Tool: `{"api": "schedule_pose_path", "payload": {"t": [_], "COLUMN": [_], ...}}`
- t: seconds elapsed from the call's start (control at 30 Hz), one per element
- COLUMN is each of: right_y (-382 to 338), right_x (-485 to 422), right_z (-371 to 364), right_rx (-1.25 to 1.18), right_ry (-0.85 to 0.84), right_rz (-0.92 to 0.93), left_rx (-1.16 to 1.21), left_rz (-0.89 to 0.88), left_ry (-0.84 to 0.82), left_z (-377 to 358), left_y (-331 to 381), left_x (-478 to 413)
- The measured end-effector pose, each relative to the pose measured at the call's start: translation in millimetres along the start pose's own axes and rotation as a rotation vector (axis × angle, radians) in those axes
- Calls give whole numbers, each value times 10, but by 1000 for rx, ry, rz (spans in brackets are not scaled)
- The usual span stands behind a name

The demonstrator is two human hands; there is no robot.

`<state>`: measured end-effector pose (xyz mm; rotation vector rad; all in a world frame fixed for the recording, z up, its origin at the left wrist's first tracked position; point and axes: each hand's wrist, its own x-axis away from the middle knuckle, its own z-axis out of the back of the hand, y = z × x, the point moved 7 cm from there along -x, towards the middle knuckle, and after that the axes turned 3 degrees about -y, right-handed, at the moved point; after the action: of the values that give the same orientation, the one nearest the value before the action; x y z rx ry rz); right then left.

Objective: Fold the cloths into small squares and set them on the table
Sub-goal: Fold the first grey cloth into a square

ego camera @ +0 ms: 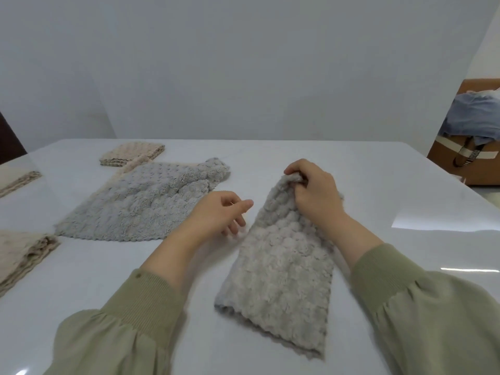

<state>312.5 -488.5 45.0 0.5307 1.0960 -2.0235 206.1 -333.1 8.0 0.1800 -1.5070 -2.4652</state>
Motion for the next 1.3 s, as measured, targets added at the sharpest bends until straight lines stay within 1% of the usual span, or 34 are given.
{"api": "schedule_pose_path", "payload": {"t": [0.03,0.13,0.17,0.23,0.3,0.37,0.4,0.43,0.47,0.53,0.57,0.6,0.67,0.7,0.73,0.77,0.83,0.93,1.07,1.17,1.2,1.23,1.3], "right_y": [-99,-314,-353,-410,-462,-413,-315,-180,10,369,479,557,603,581,545,516,504,507,450,417,435,440,459], "right_x": [11,37,44,73,108,133,135,124,125,185,221,250,270,277,283,284,286,281,261,251,236,223,176], "right_z": [-46,-142,-164,-211,-190,-124,-99,-75,-69,-124,-180,-233,-323,-357,-384,-407,-438,-443,-368,-305,-286,-260,-198], "right_rx": [-32,-79,-83,-75,-38,17,14,-29,-107,-391,-581,-771,-1093,-1188,-1232,-1234,-1163,-1019,-914,-955,-941,-897,-725], "right_ry": [-15,-62,-80,-101,-37,88,131,146,134,53,1,-38,-119,-169,-225,-278,-351,-388,-334,-241,-208,-189,-188], "right_rz": [19,68,75,92,148,172,113,-6,-181,-533,-655,-743,-848,-875,-885,-885,-859,-825,-750,-745,-736,-720,-666], "left_rx": [30,246,274,239,184,147,147,164,189,238,262,288,340,354,357,359,361,386,267,238,196,132,46], "left_rz": [-28,-87,-101,-122,-133,-143,-145,-141,-129,-100,-84,-73,-62,-54,-45,-34,-9,25,12,8,-10,-28,-54], "left_ry": [6,-74,-82,-24,53,126,150,171,197,249,268,282,289,289,292,297,317,332,396,449,469,494,528], "left_z": [-4,-142,-179,-181,-165,-144,-132,-114,-84,-17,6,21,32,35,37,43,64,88,153,213,236,262,290], "left_y": [2,60,60,19,-35,-60,-63,-61,-72,-106,-128,-141,-152,-165,-178,-199,-237,-285,-283,-287,-260,-232,-188], "left_x": [2,40,42,-10,-80,-128,-137,-137,-145,-155,-154,-152,-150,-152,-158,-167,-177,-183,-153,-146,-133,-120,-107]}}
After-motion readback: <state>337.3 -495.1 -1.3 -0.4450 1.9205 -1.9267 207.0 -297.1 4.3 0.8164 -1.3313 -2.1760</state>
